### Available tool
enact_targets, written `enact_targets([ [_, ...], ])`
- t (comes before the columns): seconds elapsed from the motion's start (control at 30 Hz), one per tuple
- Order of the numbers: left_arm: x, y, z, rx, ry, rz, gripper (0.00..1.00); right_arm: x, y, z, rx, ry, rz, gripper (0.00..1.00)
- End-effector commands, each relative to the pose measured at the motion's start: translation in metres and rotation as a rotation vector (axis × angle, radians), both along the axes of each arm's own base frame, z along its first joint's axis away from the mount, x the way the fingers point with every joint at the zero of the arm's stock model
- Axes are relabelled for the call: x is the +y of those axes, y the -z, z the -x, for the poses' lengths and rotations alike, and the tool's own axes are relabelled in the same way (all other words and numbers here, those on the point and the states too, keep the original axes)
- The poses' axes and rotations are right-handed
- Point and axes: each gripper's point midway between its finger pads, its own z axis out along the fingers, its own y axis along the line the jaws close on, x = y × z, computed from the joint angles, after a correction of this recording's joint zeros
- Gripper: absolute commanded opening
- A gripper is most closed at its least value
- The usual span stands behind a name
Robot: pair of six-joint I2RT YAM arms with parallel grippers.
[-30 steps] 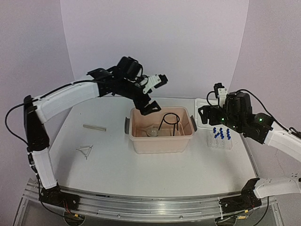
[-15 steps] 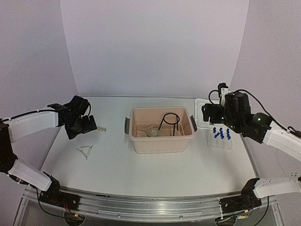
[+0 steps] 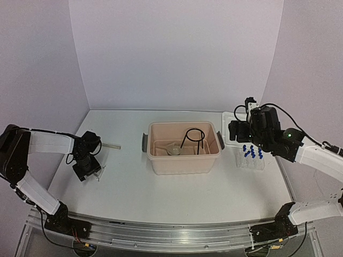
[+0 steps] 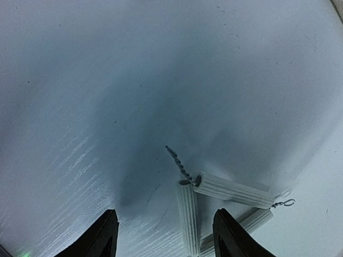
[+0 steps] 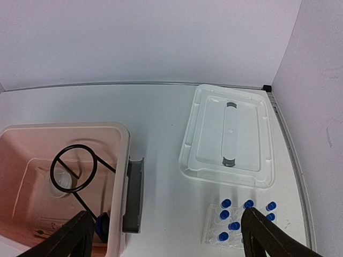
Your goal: Organize the chemistry lab equipment
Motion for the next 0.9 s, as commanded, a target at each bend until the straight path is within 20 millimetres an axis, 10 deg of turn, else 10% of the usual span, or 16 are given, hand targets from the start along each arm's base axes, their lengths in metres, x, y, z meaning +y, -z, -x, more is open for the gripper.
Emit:
enact_targets([
  [0.0, -0.009, 0.012, -0.006, -0.011, -0.031, 0.055, 0.57, -0.005, -0.004, -0.001, -0.016, 0.022, 0.004, 0.92],
  [0.33, -0.014, 0.026, -0.011, -0.014, -0.031, 0.079, 0.05, -0.007, -0.010, -0.003, -0.032, 0.027, 0.027, 0.92],
  [0.47, -0.013, 0.007, -0.027, -0.061, -0.004, 0.052, 0.00, -0.008, -0.010, -0.003, -0.034, 0.028, 0.037, 0.92],
  [0.87, -0.069, -0.181, -0.134, -0.646, 0.323, 0.141, 0.00, -0.012, -0.017, -0.002, -0.054, 0.035, 0.043, 0.92],
])
